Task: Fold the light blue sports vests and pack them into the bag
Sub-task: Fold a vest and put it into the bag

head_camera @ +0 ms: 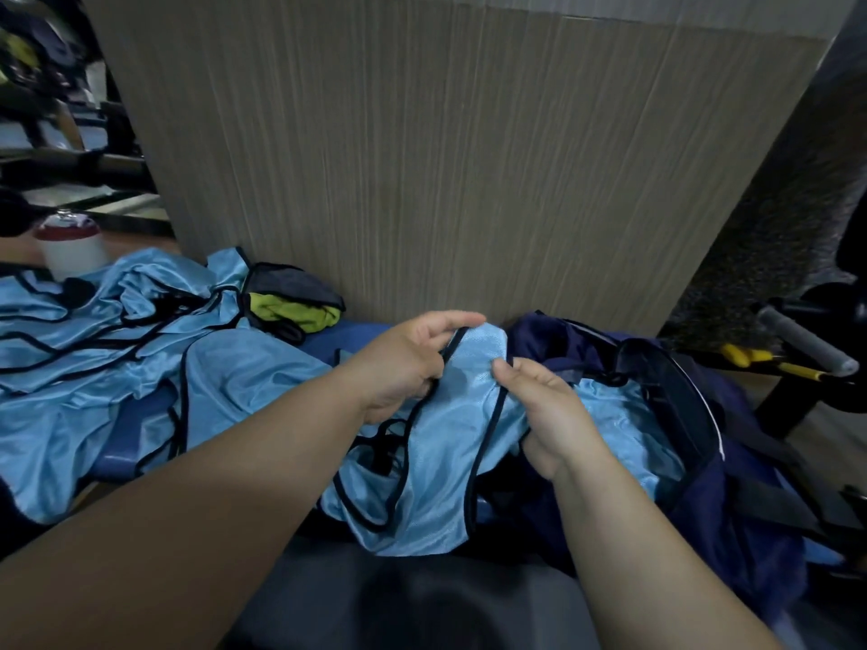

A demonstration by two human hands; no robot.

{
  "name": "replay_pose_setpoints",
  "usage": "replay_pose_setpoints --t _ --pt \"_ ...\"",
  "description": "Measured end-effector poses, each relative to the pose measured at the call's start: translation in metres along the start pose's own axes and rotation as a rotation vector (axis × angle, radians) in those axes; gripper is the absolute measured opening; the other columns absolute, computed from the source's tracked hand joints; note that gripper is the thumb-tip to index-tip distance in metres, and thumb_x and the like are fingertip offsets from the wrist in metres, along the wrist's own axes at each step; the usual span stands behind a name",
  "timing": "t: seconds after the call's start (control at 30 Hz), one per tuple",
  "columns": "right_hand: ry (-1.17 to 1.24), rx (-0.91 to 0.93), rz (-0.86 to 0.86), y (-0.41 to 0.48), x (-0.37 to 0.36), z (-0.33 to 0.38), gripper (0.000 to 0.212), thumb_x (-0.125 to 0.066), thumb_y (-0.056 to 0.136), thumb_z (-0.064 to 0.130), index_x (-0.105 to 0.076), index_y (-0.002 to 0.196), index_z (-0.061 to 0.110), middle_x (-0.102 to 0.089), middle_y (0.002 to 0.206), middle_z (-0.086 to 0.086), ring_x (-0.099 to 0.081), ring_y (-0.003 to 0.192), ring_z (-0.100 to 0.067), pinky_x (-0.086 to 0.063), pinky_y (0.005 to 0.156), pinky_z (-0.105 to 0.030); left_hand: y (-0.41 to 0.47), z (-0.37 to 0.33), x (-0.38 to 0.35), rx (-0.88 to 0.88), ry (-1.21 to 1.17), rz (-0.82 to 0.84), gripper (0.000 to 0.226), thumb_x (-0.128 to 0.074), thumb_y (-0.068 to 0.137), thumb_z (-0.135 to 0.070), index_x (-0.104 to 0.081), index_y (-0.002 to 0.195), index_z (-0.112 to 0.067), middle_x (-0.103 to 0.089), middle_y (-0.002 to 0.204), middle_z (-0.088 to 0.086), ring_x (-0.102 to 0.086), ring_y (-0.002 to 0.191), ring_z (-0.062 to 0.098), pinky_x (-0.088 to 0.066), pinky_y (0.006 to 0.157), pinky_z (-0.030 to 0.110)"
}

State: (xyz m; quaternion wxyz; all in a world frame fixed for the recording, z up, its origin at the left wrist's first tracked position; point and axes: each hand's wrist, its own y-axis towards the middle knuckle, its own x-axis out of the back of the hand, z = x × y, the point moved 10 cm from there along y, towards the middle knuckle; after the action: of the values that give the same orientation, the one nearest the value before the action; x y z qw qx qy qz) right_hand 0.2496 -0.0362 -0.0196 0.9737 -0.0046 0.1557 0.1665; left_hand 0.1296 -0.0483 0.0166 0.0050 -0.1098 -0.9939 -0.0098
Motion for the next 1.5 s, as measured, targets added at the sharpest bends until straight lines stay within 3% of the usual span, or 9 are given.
replay_pose_setpoints --t 0.07,0.3,0.43,0.6,0.8,0.93,1.1,1.23,1.5 --pt "-0.074 0.050 -0.042 -0.001 0.008 0.007 0.013 -0.063 0.091 0.013 -0.065 0.079 0.007 -0.071 0.072 -0.008 -0.067 0.063 -0.017 -0.053 0.058 -0.026 0.000 0.003 0.001 0.026 0.019 -0.025 0.071 -0.031 0.080 0.022 -0.061 0.124 -0.025 -0.067 0.123 -0.003 -0.064 0.074 0.008 -0.033 0.045 0.016" --pt "-0.335 0.143 -0.123 0.000 0.015 0.019 0.018 -0.076 0.084 0.023 -0.066 0.070 0.018 -0.067 0.078 -0.013 -0.063 0.074 -0.025 -0.051 0.075 -0.040 -0.002 0.002 0.007 0.054 0.117 -0.022 0.032 -0.062 0.088 -0.002 -0.067 0.114 -0.021 -0.068 0.117 0.005 -0.068 0.095 0.017 -0.054 0.080 0.032" --pt "-0.380 0.176 -0.195 -0.003 0.017 0.030 0.036 -0.077 0.082 0.034 -0.053 0.060 0.018 -0.049 0.064 -0.009 -0.044 0.061 -0.021 -0.038 0.061 -0.035 -0.003 -0.016 0.024 -0.024 0.384 -0.121 0.033 -0.064 0.087 0.000 -0.067 0.111 -0.022 -0.070 0.107 0.001 -0.068 0.091 0.023 -0.053 0.093 0.037" --pt "-0.449 0.258 -0.227 -0.012 0.008 0.049 0.047 -0.067 0.092 0.032 -0.035 0.061 0.018 -0.030 0.059 -0.001 -0.027 0.056 -0.015 -0.024 0.056 -0.032 -0.014 -0.032 0.039 -0.027 0.375 -0.166 0.033 -0.050 0.093 0.005 -0.066 0.098 -0.023 -0.069 0.093 -0.003 -0.067 0.080 0.008 -0.053 0.069 0.021" --pt "-0.526 0.340 -0.238 -0.016 -0.023 0.089 0.032 -0.067 0.085 0.042 -0.061 0.078 0.010 -0.056 0.076 -0.007 -0.050 0.072 -0.020 -0.046 0.071 -0.044 -0.033 -0.068 0.056 -0.100 0.326 -0.257 0.012 -0.069 0.088 -0.011 -0.069 0.100 -0.010 -0.066 0.088 0.008 -0.063 0.078 0.014 -0.054 0.066 0.021" --pt "-0.611 0.415 -0.250 -0.017 -0.044 0.138 0.027 -0.071 0.088 0.033 -0.064 0.077 0.009 -0.054 0.071 -0.004 -0.048 0.065 -0.017 -0.042 0.064 -0.033 -0.040 -0.119 0.068 -0.190 0.565 -0.369 0.011 -0.071 0.087 -0.019 -0.070 0.097 -0.015 -0.065 0.087 0.003 -0.057 0.074 0.010 -0.042 0.053 0.007" --pt "-0.633 0.479 -0.276 -0.021 -0.063 0.187 0.023 -0.074 0.084 0.033 -0.065 0.068 0.019 -0.058 0.072 -0.003 -0.052 0.068 -0.018 -0.046 0.069 -0.035 -0.049 -0.179 0.070 -0.300 0.593 -0.436 0.016 -0.052 0.097 -0.017 -0.068 0.097 -0.019 -0.065 0.081 -0.006 -0.056 0.066 0.006 -0.044 0.057 0.020" --pt "-0.621 0.498 -0.302 -0.031 -0.070 0.210 0.023 -0.075 0.083 0.035 -0.066 0.067 0.021 -0.061 0.074 -0.001 -0.053 0.068 -0.017 -0.048 0.068 -0.036 -0.056 -0.189 0.066 -0.247 0.229 -0.339 0.022 -0.044 0.098 -0.010 -0.062 0.095 -0.023 -0.058 0.074 -0.006 -0.049 0.048 0.000 -0.035 0.051 0.019" --pt "-0.608 0.547 -0.272 -0.052 -0.090 0.225 0.013 -0.077 0.083 0.026 -0.071 0.072 0.023 -0.066 0.077 0.004 -0.062 0.073 -0.014 -0.055 0.082 -0.040 -0.067 -0.179 0.054 -0.135 0.008 -0.187 0.015 -0.061 0.094 -0.032 -0.067 0.101 -0.022 -0.063 0.081 -0.004 -0.054 0.070 0.009 -0.049 0.069 0.023"
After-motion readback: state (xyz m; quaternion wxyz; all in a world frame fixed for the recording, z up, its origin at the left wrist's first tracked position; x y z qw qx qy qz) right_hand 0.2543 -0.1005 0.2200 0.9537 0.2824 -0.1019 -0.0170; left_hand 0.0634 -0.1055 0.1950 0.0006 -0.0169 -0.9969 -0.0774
